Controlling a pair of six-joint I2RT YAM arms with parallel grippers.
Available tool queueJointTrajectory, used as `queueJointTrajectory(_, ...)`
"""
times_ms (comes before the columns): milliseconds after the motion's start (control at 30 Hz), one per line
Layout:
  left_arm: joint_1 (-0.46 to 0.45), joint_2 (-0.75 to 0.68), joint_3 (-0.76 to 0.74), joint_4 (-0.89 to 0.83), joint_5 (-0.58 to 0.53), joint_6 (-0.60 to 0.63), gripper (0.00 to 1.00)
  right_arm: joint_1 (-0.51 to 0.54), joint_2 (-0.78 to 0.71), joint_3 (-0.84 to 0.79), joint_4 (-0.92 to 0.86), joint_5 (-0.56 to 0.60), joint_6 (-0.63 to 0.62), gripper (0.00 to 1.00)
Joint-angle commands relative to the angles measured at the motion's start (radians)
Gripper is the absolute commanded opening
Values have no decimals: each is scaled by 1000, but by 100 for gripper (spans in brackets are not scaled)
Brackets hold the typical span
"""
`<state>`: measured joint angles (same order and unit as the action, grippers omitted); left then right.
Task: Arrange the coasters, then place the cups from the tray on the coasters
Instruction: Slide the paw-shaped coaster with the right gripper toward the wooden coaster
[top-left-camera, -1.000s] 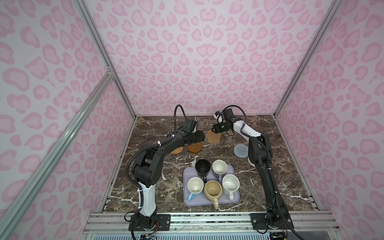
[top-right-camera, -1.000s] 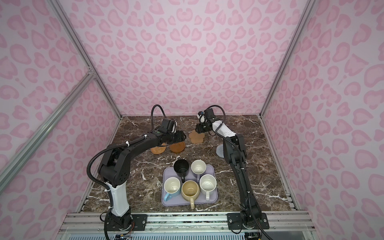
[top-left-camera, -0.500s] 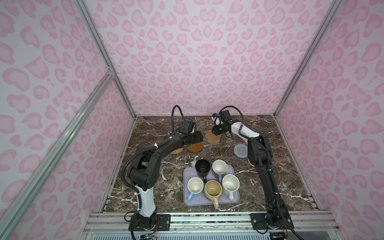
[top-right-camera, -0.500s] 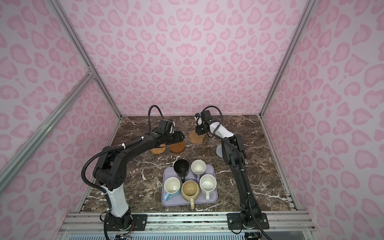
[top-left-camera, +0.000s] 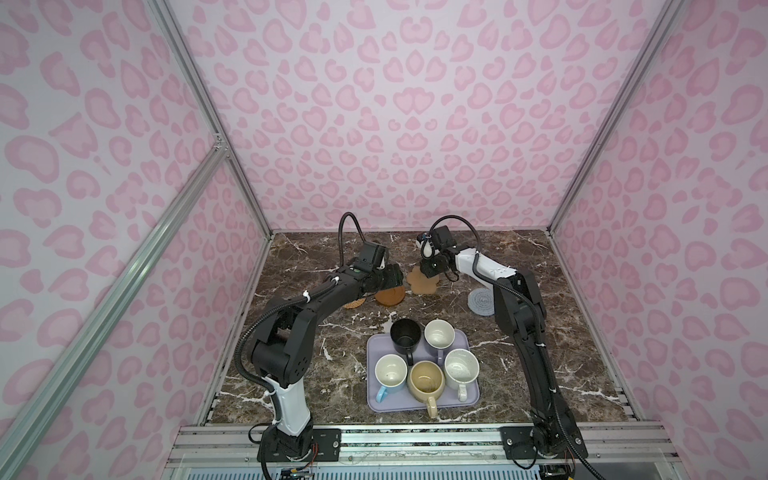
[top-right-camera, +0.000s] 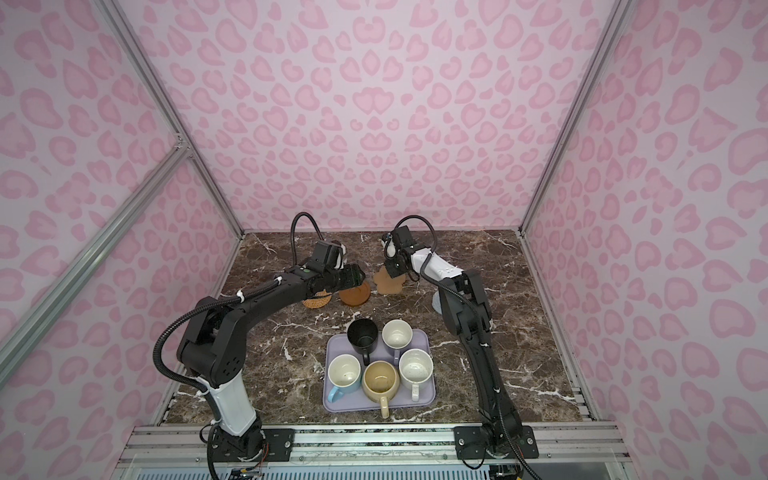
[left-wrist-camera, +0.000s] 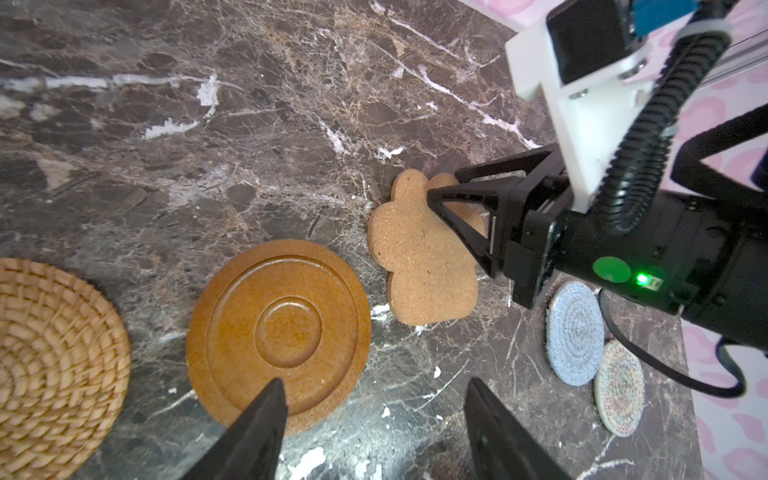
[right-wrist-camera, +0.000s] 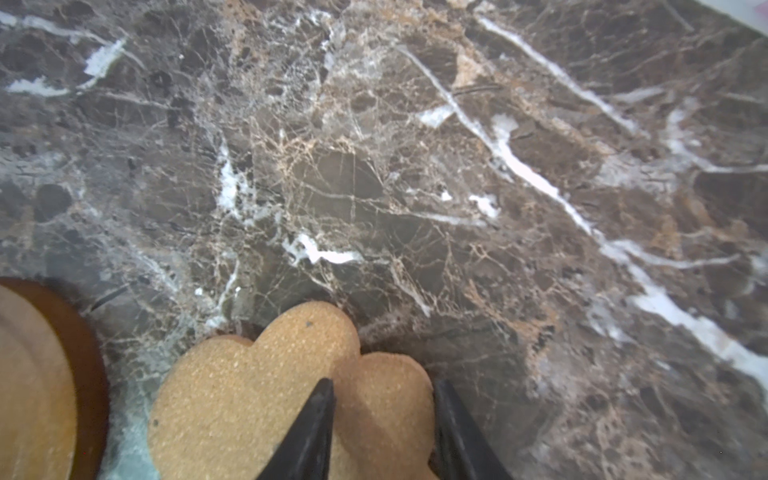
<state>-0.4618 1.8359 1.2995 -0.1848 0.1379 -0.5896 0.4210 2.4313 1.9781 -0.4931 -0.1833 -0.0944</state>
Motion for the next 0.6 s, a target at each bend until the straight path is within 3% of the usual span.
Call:
queueJointTrajectory(0, 3, -22, -15, 29, -2, -1, 70, 13, 8, -27, -217, 43, -31, 39)
queueJointTrajectory(233, 4, -41, -47, 49, 3, -5, 70, 28, -34, -73, -230, 82, -52, 38)
queueJointTrajectory(567, 5, -58, -78, 81, 31, -22, 70, 30, -65, -122, -188, 52, -54, 39)
